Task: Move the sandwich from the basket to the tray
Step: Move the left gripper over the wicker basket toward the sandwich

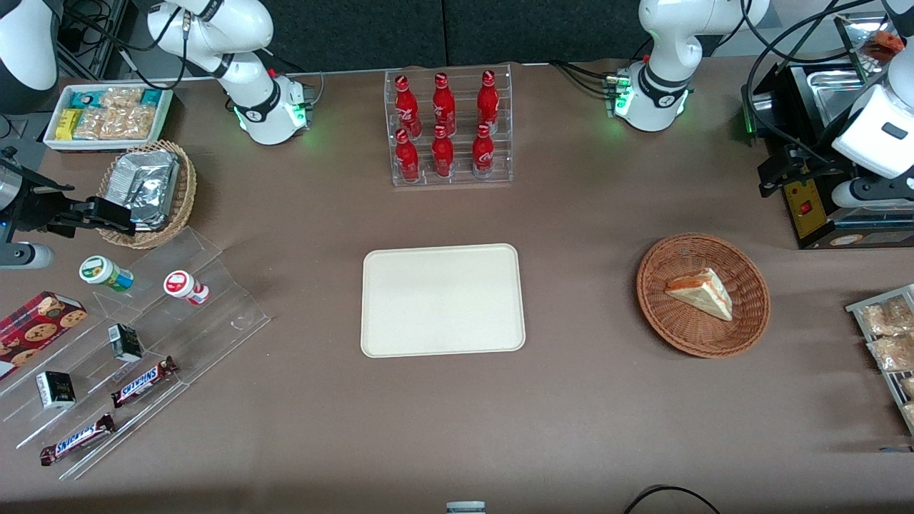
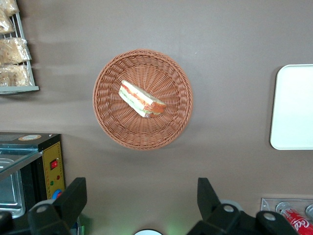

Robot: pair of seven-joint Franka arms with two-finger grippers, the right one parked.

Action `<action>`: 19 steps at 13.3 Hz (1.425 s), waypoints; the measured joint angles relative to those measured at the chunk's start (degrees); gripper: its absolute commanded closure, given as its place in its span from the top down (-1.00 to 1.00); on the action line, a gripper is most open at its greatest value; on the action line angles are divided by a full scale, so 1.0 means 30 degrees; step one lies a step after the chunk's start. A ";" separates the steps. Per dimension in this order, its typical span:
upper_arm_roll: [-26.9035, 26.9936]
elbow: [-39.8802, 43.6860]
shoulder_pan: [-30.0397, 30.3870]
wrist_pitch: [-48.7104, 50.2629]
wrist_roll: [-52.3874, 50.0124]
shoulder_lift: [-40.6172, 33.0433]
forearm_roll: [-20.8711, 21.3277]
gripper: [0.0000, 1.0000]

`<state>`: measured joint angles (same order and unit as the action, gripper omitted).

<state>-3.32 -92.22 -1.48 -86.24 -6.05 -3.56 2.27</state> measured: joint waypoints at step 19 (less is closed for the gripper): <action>0.0475 -0.8409 0.0846 -1.1504 -1.6845 0.3857 -0.1509 1.00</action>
<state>-1.90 -117.44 1.05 -120.75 -56.58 8.01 -2.25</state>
